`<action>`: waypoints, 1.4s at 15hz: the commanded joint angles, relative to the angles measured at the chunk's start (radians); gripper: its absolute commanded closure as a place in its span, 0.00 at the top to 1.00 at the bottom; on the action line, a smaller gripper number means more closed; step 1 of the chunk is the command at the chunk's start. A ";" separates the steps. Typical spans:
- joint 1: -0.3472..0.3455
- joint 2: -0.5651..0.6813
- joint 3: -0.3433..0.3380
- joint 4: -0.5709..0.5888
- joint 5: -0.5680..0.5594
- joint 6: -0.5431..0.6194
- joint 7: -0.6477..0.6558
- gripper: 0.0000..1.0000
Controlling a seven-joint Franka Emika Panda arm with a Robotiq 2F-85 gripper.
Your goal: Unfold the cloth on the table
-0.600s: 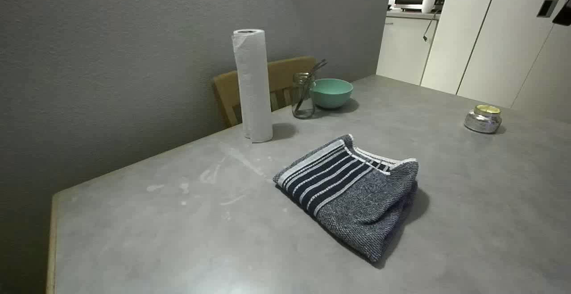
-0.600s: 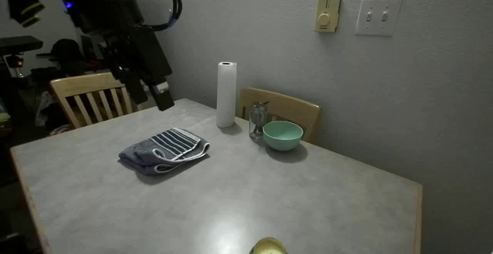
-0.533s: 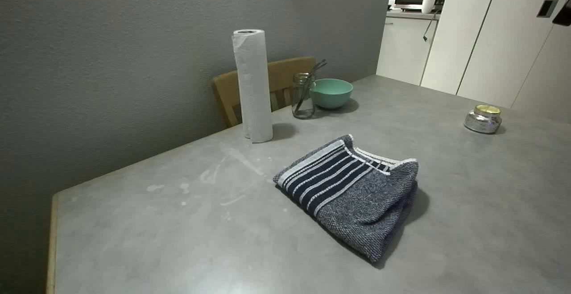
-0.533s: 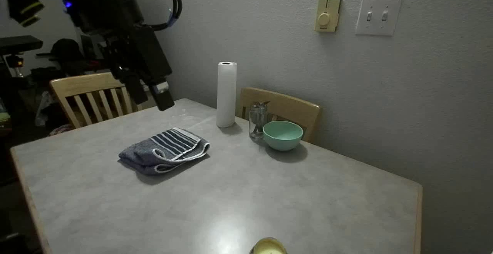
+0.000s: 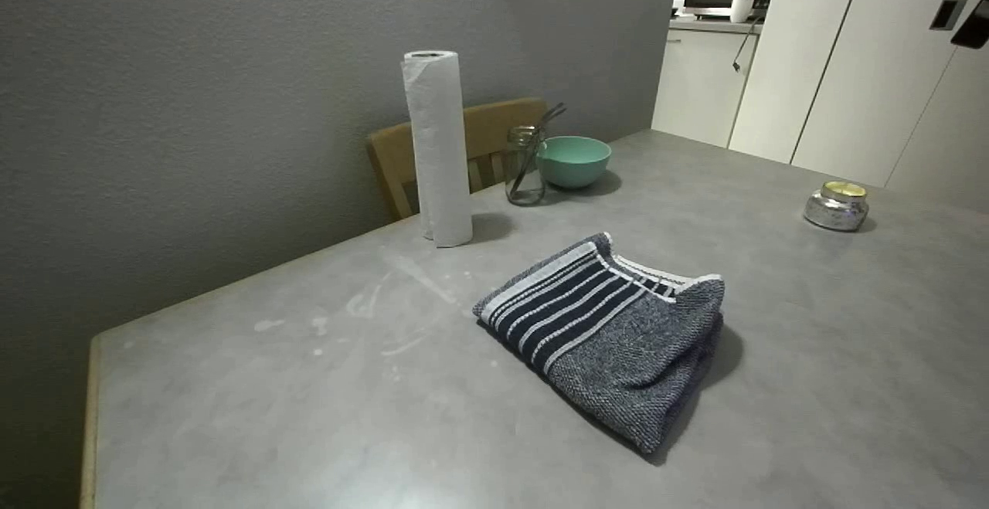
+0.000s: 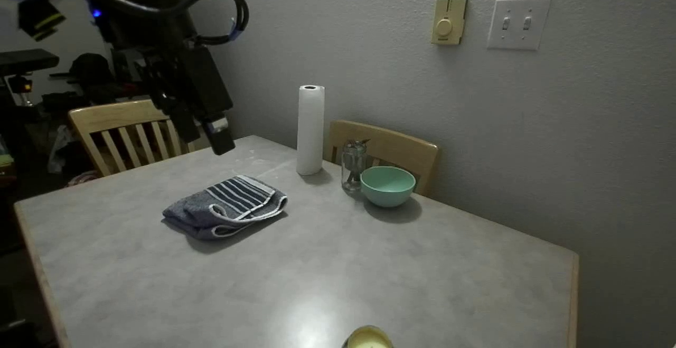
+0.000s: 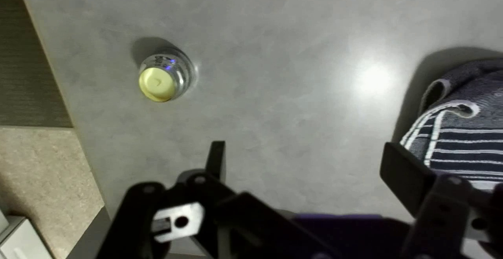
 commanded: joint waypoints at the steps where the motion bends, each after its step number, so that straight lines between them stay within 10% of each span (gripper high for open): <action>1: 0.114 0.084 -0.050 -0.014 0.202 0.045 -0.102 1.00; 5: 0.223 0.204 -0.057 -0.002 0.428 0.056 -0.219 1.00; 21: 0.235 0.477 0.100 0.031 0.617 0.215 0.031 1.00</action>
